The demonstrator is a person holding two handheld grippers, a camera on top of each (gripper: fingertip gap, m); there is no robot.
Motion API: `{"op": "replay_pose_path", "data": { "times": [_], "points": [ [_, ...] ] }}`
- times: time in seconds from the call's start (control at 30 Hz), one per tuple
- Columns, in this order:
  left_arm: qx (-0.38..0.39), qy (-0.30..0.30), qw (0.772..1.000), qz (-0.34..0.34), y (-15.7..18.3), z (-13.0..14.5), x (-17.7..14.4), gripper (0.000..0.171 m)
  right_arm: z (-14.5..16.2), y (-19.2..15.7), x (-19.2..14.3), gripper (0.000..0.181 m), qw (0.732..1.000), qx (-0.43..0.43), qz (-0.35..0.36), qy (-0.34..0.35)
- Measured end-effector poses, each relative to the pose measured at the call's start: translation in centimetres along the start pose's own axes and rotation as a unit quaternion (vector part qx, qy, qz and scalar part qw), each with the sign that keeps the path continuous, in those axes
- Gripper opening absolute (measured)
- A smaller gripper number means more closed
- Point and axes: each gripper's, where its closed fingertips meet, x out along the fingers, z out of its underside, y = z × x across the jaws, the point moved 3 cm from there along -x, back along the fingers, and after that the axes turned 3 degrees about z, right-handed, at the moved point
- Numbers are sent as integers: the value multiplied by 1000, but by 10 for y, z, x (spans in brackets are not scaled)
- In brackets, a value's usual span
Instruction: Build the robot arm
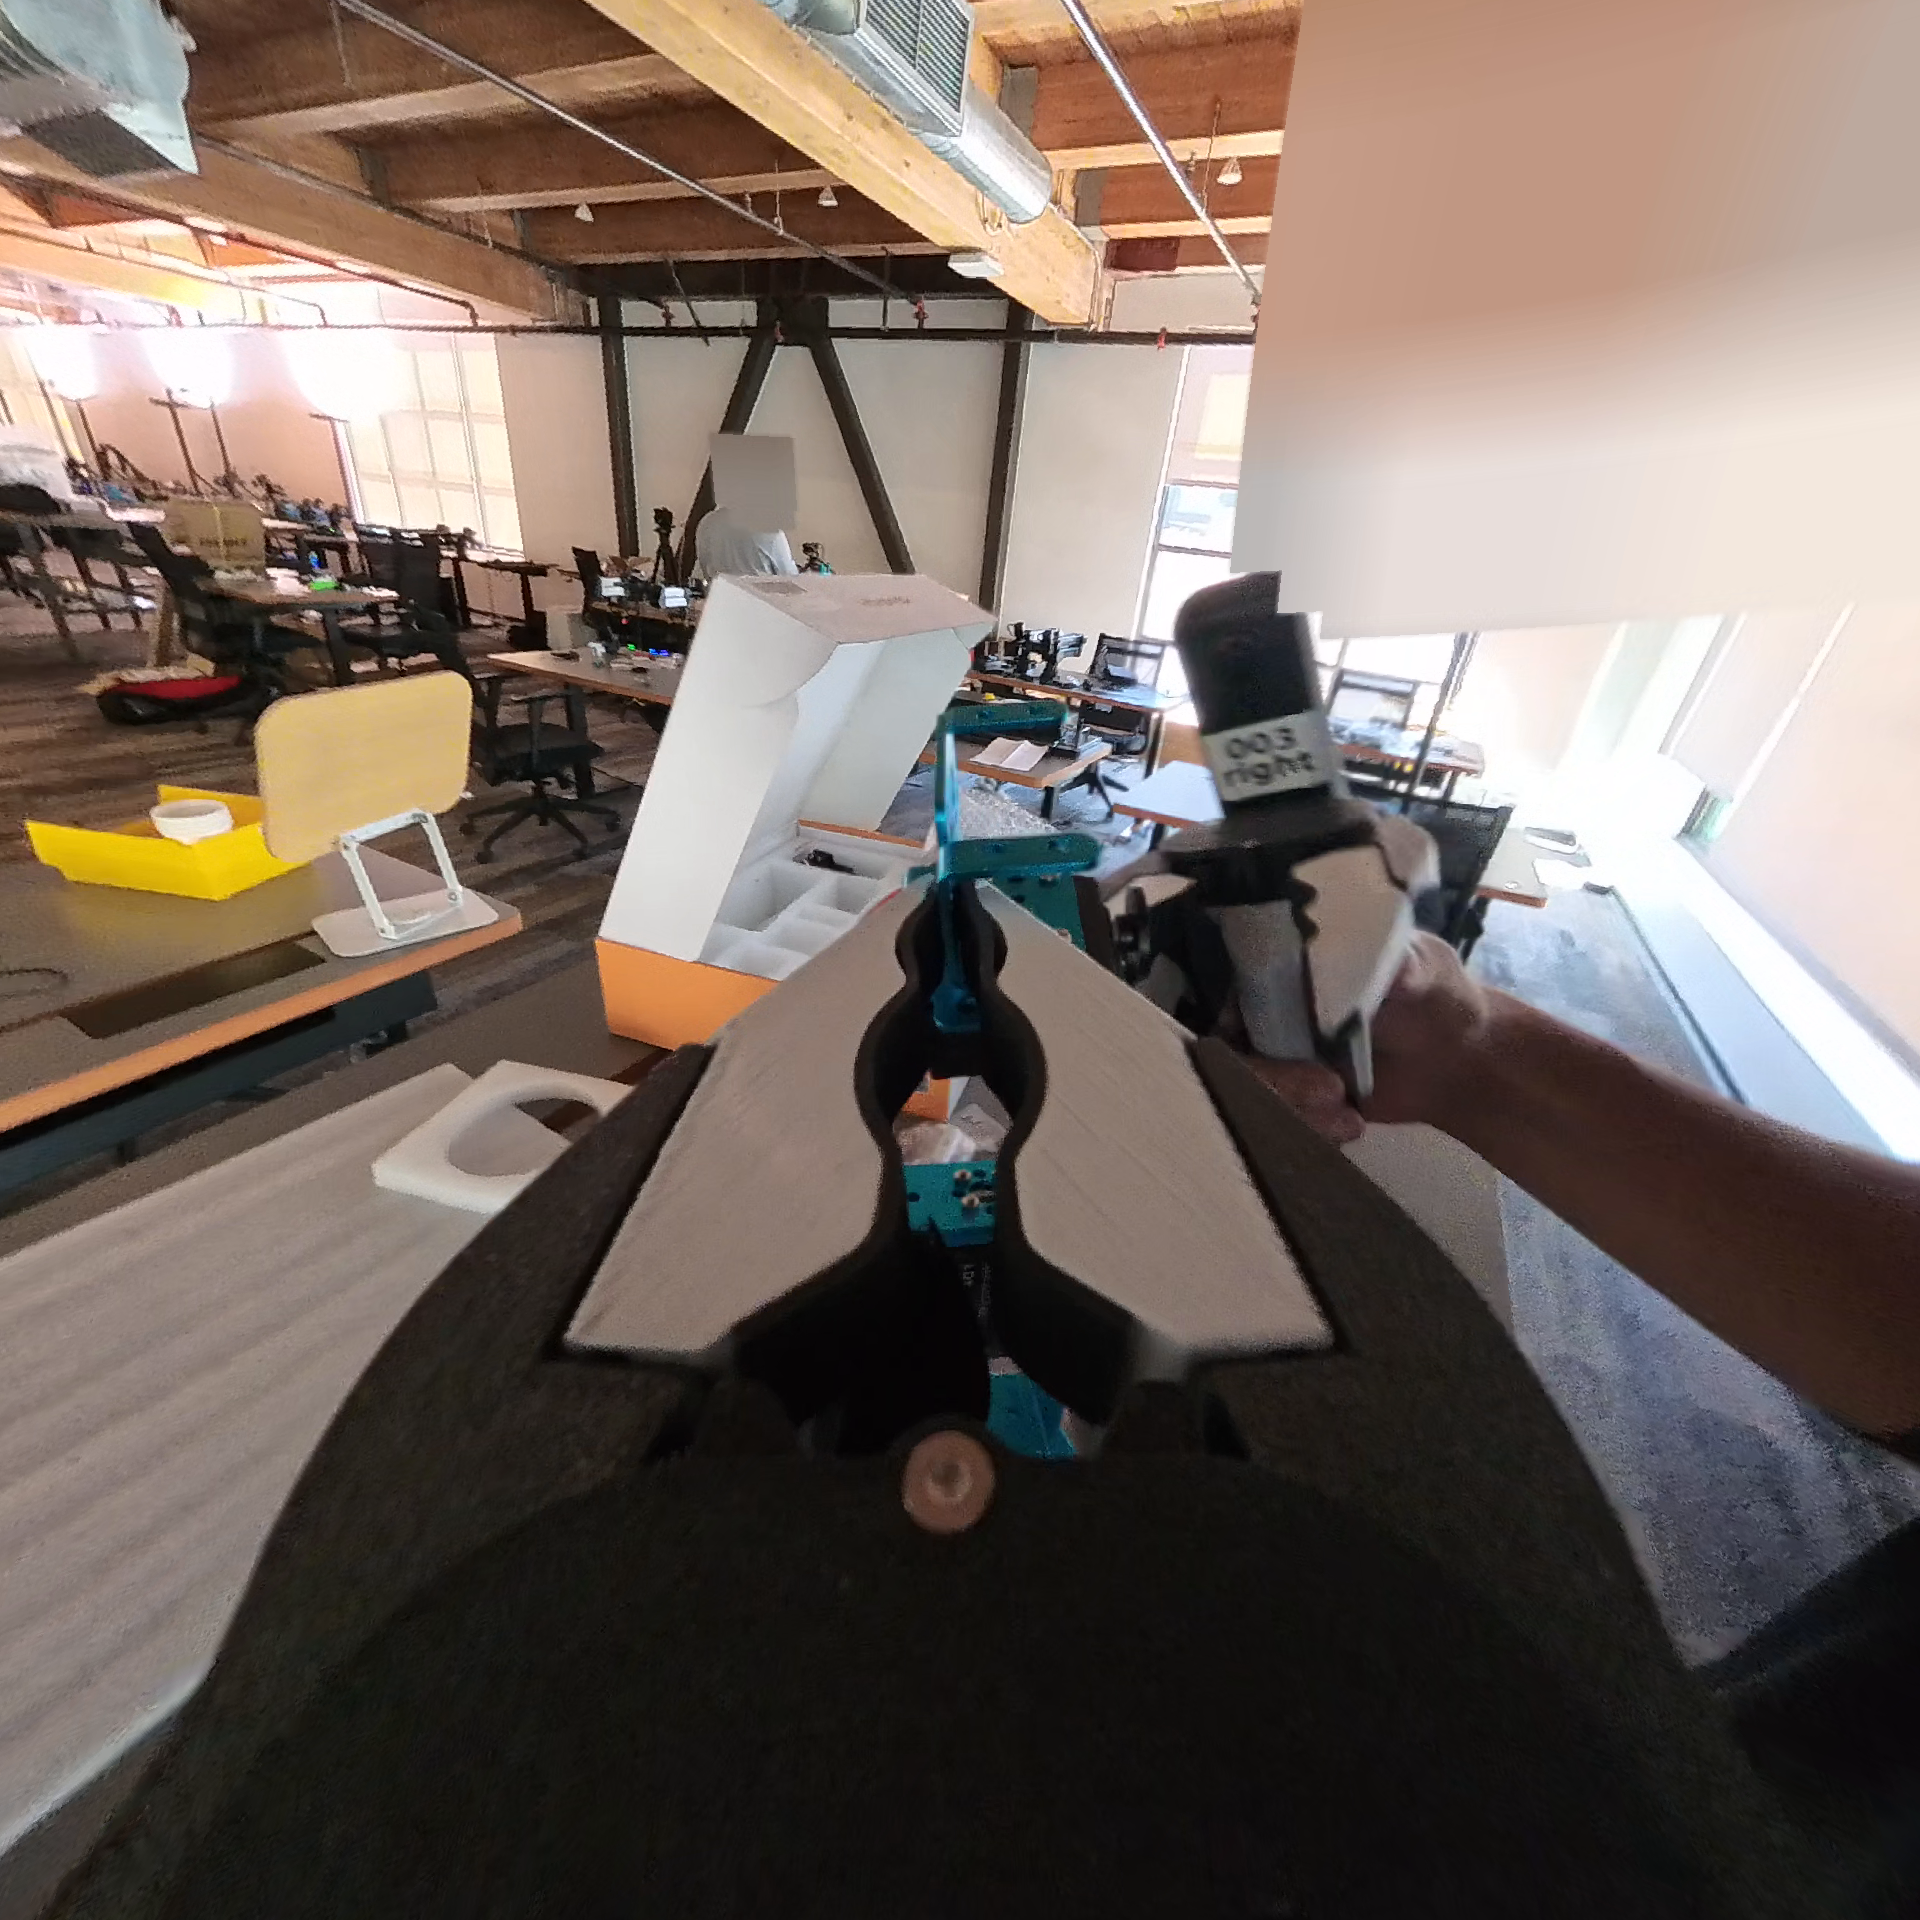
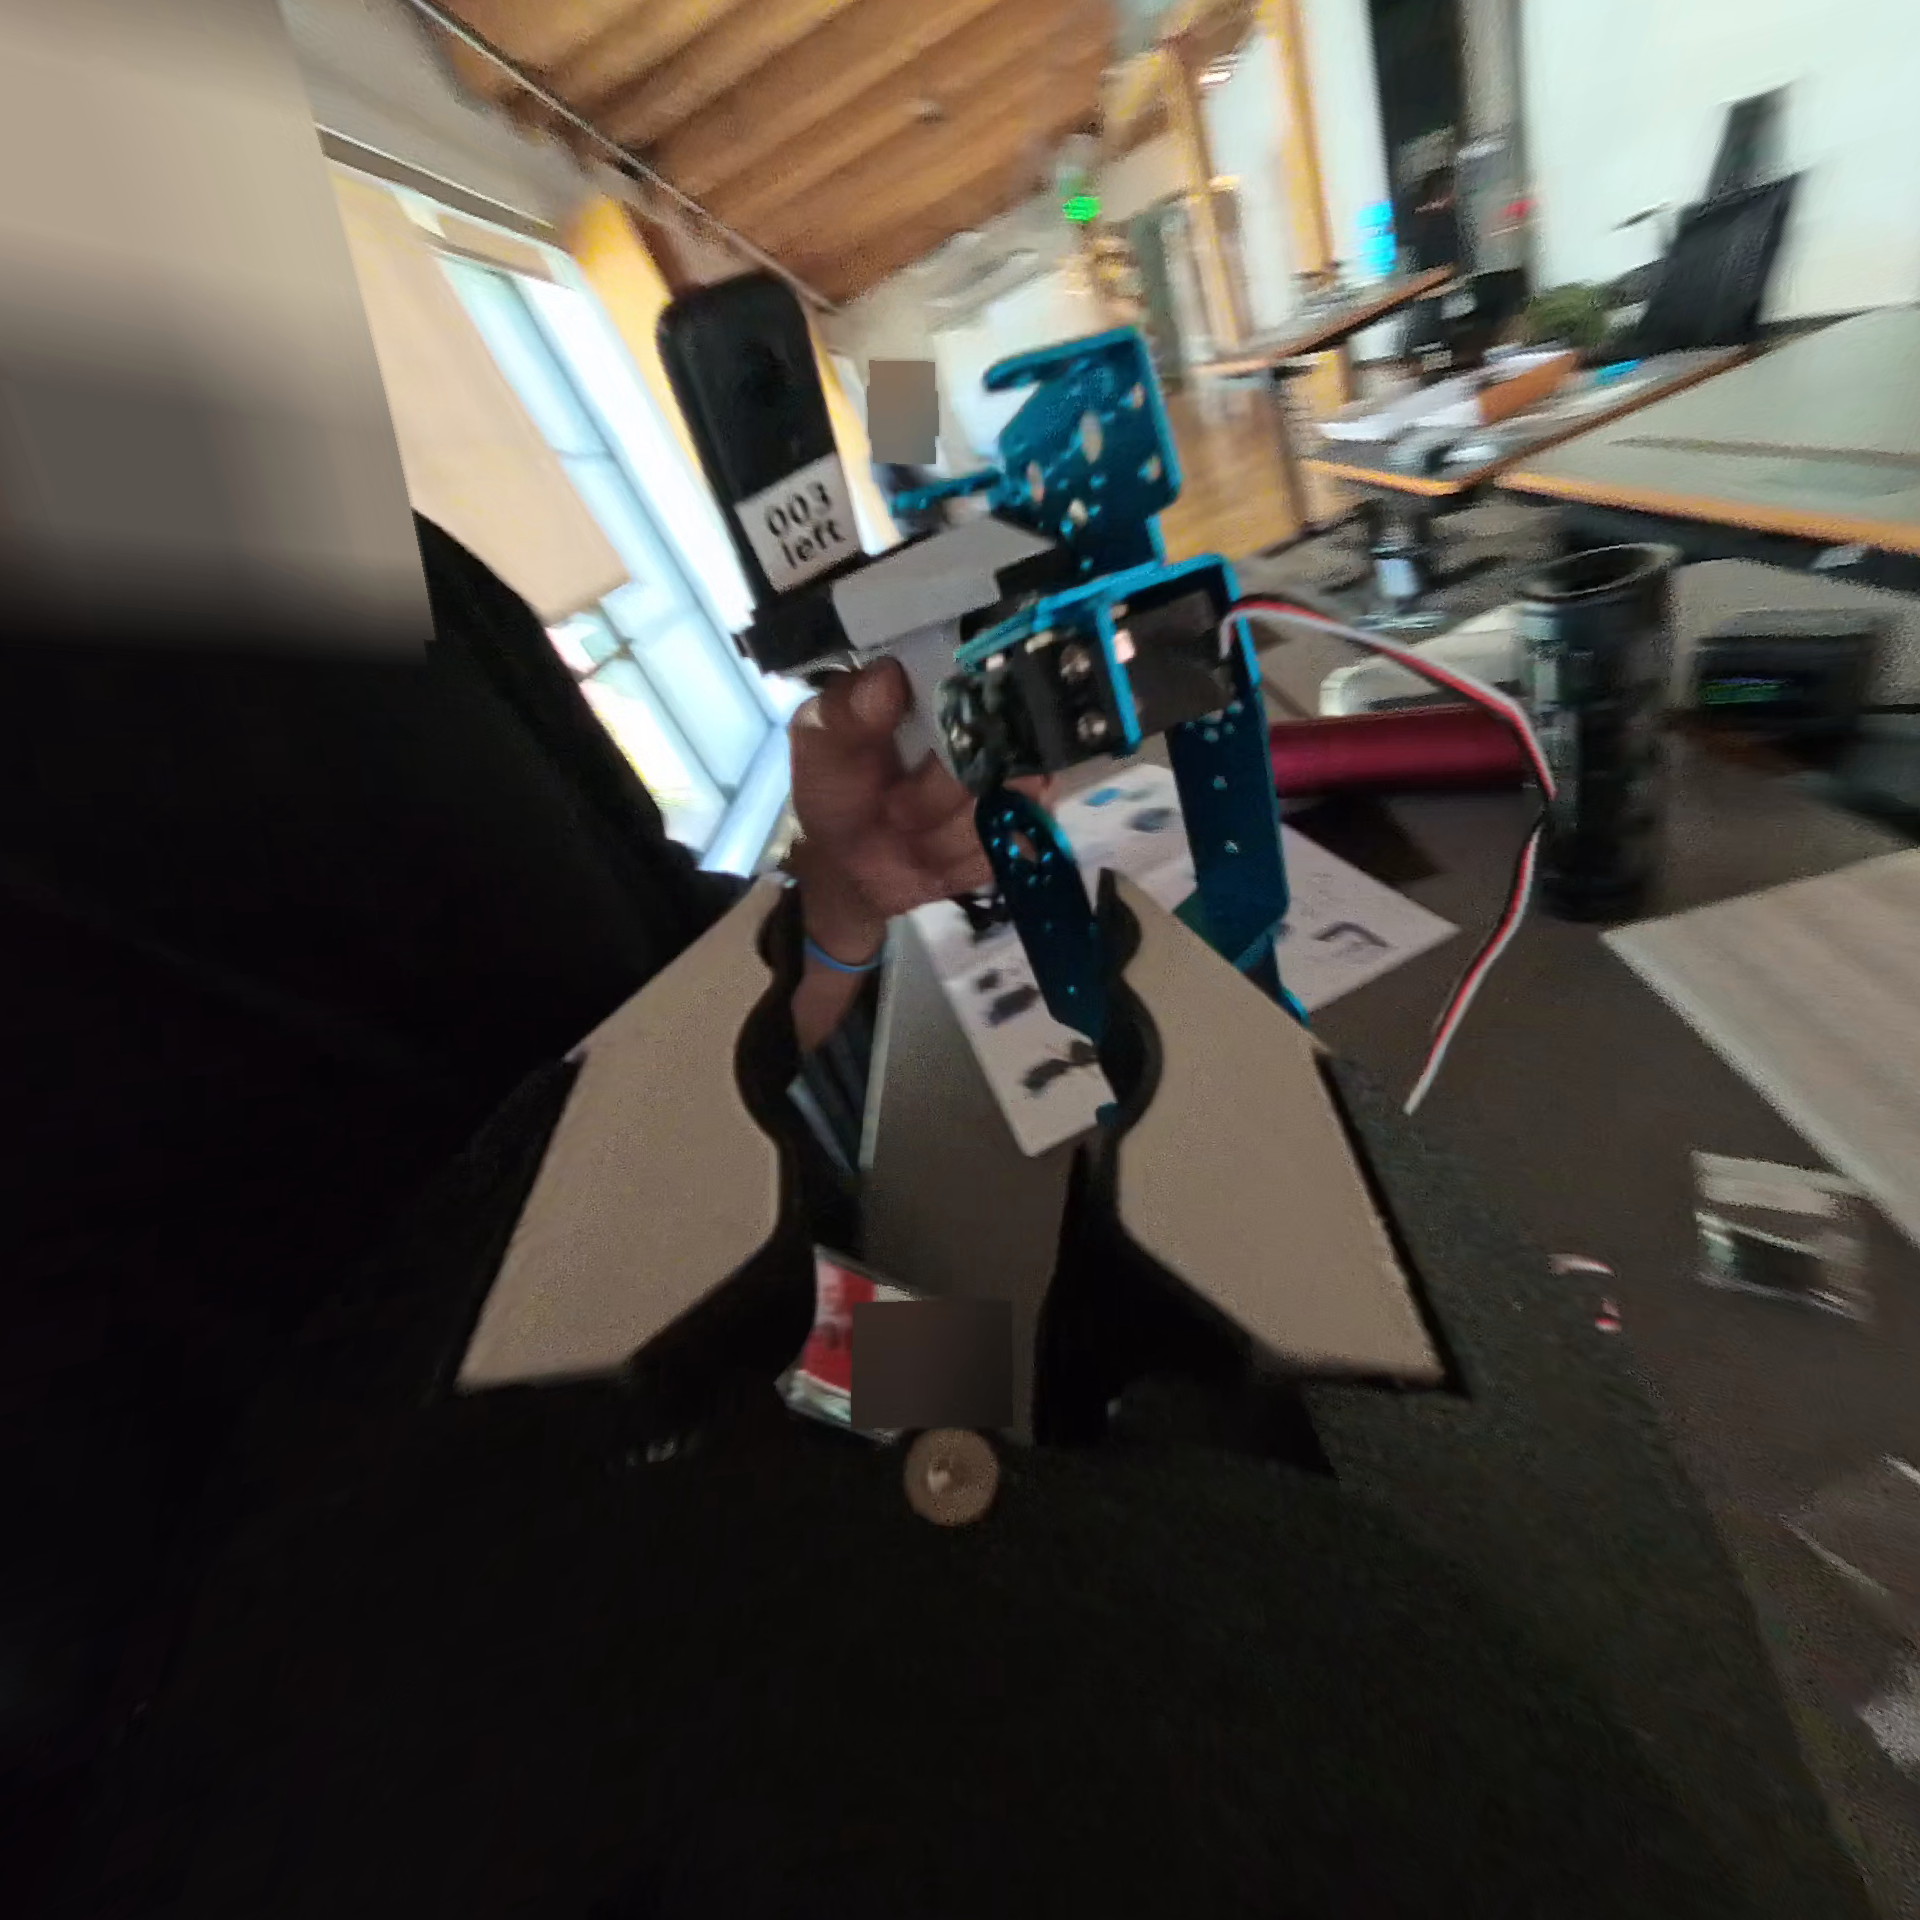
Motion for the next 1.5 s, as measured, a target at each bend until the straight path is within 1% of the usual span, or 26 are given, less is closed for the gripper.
{"op": "replay_pose_path", "data": {
  "times": [0.03,0.1,0.2,0.27,0.37,0.43,0.6,0.7,0.8,0.93,1.0,1.07,1.13,1.2,1.23,1.33,1.4,1.43,1.47,1.5],
  "points": [
    [13,-5,1000,-1,2,-1,0,0,-4,3,-2,49,999,16,-33,3],
    [43,-24,999,-17,4,1,1,0,-8,6,-2,45,996,31,-84,-12],
    [62,-30,997,-42,6,0,1,0,-8,9,4,36,993,27,-111,-43],
    [63,-36,996,-58,7,0,1,0,-11,14,4,22,994,10,-108,-33],
    [56,-32,995,-82,9,1,0,0,-12,17,4,12,992,11,-122,-23],
    [47,-27,994,-98,10,2,1,0,-12,18,3,11,991,4,-131,-19],
    [57,-24,989,-136,13,4,2,0,-11,22,0,8,988,-11,-152,-19],
    [66,-32,987,-142,14,5,2,0,-9,25,0,4,986,-26,-163,-23],
    [79,-38,985,-149,15,5,2,0,-9,25,0,4,983,-29,-181,-19],
    [90,-44,983,-152,16,5,-1,0,-8,25,1,4,982,-43,-184,-10],
    [103,-52,982,-151,17,6,-3,0,-7,25,-1,4,982,-50,-180,-9],
    [95,-62,983,-147,17,8,-6,2,-7,25,-4,3,983,-64,-172,-8],
    [91,-53,983,-150,18,8,-7,1,-7,25,-4,3,983,-73,-166,-14],
    [133,-58,976,-163,19,5,-8,2,-7,24,-3,3,982,-81,-167,-24],
    [140,-57,975,-163,21,2,-6,1,-7,24,-3,2,982,-77,-172,-28],
    [130,-41,979,-155,23,-3,-3,0,-7,24,0,3,980,-72,-182,-27],
    [135,-29,978,-156,22,-8,-2,0,-6,22,0,2,978,-98,-179,-35],
    [157,-25,969,-188,14,-14,-7,0,-5,19,0,2,977,-107,-181,-43],
    [171,-28,965,-199,8,-18,-10,0,-5,17,1,2,976,-118,-176,-46],
    [149,-23,975,-166,9,-20,-10,0,-6,18,2,2,977,-121,-170,-49]
  ]
}}
